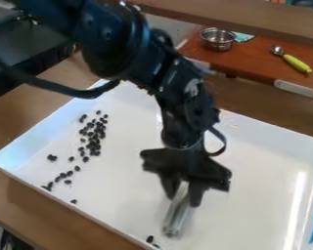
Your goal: Sweep into pile
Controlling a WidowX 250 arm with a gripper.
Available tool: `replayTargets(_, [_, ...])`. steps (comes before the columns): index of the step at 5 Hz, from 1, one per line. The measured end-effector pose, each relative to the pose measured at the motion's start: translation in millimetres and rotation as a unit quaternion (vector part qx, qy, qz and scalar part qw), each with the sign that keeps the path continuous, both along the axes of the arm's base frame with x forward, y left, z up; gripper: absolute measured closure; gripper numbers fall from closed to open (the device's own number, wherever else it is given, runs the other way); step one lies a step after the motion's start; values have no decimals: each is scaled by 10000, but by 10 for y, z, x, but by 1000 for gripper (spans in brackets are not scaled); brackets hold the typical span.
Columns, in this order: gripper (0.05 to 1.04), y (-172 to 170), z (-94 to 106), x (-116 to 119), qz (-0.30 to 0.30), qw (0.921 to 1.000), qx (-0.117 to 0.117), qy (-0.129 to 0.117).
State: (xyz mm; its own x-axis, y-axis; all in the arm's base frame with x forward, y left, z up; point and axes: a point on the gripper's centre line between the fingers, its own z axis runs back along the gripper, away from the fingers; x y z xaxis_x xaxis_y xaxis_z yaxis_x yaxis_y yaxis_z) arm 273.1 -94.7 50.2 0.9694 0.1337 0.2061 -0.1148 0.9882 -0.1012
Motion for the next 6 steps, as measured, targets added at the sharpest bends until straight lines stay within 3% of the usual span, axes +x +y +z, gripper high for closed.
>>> replayTargets(1, [709, 53, 281, -4, 61, 9995, -127, -289])
replayTargets(2, [709, 300, 304, 67, 468, 9984, -130, -275])
replayTargets(4, [709, 63, 303, -14, 278, 9990, -324, -149])
replayTargets(6, [709, -223, 151, 5, 82, 9997, -142, -195])
